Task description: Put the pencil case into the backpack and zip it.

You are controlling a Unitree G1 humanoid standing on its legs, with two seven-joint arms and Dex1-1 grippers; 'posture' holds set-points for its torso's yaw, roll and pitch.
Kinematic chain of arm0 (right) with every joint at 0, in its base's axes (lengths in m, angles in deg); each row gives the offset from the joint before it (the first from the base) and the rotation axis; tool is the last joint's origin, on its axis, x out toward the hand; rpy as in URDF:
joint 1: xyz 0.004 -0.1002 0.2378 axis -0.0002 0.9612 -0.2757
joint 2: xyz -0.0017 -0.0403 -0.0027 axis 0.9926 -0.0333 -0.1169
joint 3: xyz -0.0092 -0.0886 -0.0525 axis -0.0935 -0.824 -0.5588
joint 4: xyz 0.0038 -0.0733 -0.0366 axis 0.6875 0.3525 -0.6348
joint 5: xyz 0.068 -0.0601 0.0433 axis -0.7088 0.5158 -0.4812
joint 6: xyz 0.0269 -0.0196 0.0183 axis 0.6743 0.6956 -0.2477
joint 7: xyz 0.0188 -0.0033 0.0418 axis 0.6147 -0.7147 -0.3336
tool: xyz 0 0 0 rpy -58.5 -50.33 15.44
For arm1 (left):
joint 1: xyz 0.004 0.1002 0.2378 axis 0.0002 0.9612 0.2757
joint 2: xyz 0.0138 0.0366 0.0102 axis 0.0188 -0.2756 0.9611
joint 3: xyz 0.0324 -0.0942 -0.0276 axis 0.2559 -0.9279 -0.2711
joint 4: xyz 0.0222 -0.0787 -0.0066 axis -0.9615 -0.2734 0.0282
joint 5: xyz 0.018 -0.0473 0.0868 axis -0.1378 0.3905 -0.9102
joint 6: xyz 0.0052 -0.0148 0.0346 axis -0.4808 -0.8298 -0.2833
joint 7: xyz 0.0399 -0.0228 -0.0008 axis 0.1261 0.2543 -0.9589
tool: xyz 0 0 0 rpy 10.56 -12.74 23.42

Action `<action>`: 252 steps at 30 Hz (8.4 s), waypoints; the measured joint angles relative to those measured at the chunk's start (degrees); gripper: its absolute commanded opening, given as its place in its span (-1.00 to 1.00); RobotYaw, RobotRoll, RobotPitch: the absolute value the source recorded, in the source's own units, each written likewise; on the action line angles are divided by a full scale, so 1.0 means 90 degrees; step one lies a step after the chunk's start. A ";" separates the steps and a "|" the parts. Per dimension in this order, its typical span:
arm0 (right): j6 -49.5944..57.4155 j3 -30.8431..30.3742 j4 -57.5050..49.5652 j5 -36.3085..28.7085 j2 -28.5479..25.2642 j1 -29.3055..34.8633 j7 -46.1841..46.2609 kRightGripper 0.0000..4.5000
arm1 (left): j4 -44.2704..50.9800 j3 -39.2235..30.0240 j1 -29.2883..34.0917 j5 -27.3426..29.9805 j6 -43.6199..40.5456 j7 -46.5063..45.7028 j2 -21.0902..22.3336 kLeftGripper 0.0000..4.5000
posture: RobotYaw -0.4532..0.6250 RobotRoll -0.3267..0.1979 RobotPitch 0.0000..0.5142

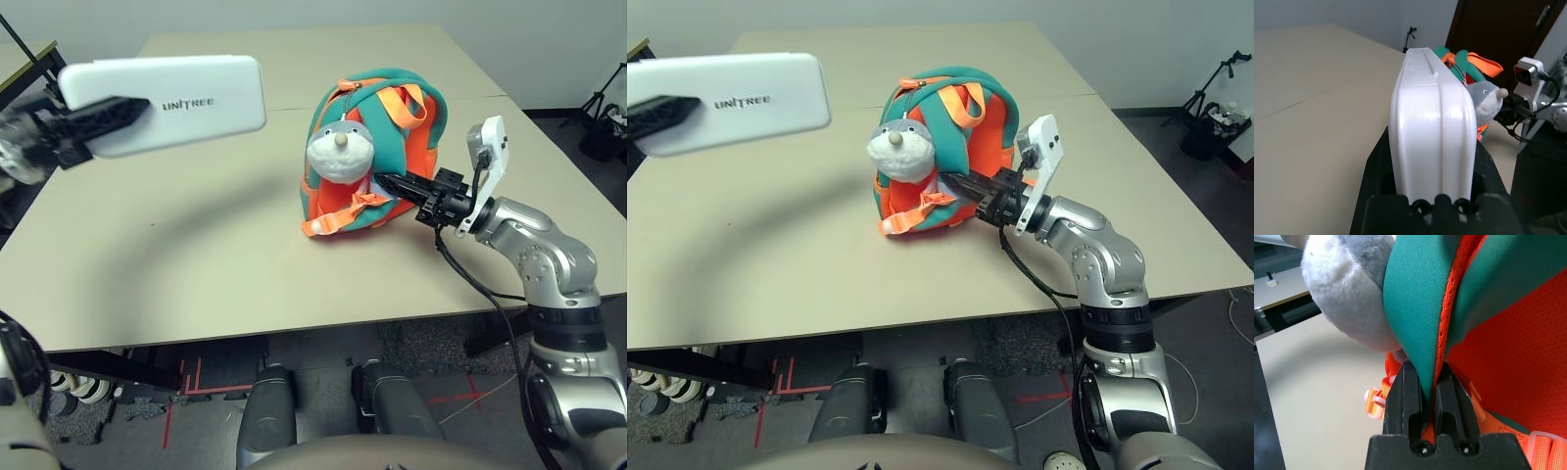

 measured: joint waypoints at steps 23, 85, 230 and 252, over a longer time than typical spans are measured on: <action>-0.0265 -0.0275 0.0280 0.0073 0.0090 -0.0089 0.0015 -1.00 | -0.1524 0.1575 -0.1100 -0.1370 0.1300 0.0848 -0.1427 -0.43 | -0.33 0.25 -0.77; -0.0248 -0.0379 0.0064 0.0016 0.0290 0.0051 0.0225 -1.00 | 0.0537 0.1465 -0.0828 -0.2017 0.1323 -0.0392 -0.2467 0.74 | -0.30 0.25 -0.74; -0.0489 -0.0604 0.0290 0.0094 0.0536 -0.0076 0.0266 -1.00 | 0.1202 0.1122 0.0312 -0.0498 0.0535 -0.0591 -0.1717 -0.92 | -0.28 0.25 -0.70; -0.0494 -0.0618 0.0292 0.0096 0.0545 -0.0075 0.0268 -1.00 | 0.1768 0.1488 0.2124 -0.0645 0.0485 -0.1590 -0.2848 -0.92 | -0.30 0.25 -0.68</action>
